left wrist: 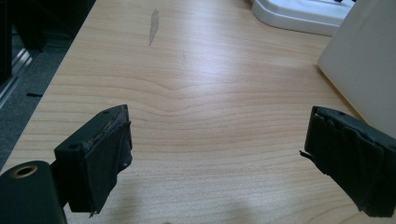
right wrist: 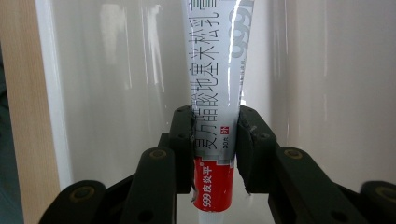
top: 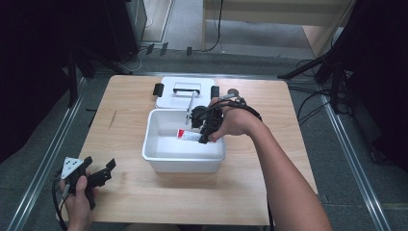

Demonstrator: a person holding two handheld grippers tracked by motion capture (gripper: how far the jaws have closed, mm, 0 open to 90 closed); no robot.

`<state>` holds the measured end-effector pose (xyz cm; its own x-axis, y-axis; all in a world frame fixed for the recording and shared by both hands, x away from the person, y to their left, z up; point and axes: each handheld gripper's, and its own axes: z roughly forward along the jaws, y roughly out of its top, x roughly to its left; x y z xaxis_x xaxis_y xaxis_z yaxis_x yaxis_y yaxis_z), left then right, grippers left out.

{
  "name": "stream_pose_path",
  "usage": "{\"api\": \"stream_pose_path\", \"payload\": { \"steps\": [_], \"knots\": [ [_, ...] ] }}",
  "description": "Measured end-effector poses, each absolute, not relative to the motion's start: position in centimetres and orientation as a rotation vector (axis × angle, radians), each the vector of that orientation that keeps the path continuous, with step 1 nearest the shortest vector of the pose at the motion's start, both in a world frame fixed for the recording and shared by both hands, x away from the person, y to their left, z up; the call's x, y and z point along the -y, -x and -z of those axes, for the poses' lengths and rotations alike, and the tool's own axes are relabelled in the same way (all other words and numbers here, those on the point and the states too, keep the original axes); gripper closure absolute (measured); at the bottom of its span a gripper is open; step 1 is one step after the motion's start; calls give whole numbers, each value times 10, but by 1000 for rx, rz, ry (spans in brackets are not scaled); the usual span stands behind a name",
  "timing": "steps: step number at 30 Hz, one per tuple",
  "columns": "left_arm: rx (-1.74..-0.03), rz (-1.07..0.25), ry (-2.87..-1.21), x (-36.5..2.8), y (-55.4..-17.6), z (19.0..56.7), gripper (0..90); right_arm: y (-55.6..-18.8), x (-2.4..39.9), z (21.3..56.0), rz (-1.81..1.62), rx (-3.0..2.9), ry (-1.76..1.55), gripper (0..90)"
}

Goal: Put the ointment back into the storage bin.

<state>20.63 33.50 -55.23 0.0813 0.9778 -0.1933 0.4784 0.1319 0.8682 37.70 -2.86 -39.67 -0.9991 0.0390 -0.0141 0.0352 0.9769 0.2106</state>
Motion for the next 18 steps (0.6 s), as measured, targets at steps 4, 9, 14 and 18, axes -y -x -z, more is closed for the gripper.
{"api": "stream_pose_path", "payload": {
  "steps": [4,9,14,18],
  "knots": [
    [-1528,-714,-1475,-335,-206,552,81,-376,27,402,-308,-3116,-42,710],
    [-1527,-714,-1475,-335,-206,552,81,-375,25,410,-289,-3130,-44,710],
    [-1529,-714,-1475,-335,-206,552,81,-374,22,416,-262,-3139,-29,710],
    [-1529,-714,-1475,-335,-206,552,81,-373,20,420,-231,-3146,-31,710]
  ]
}}
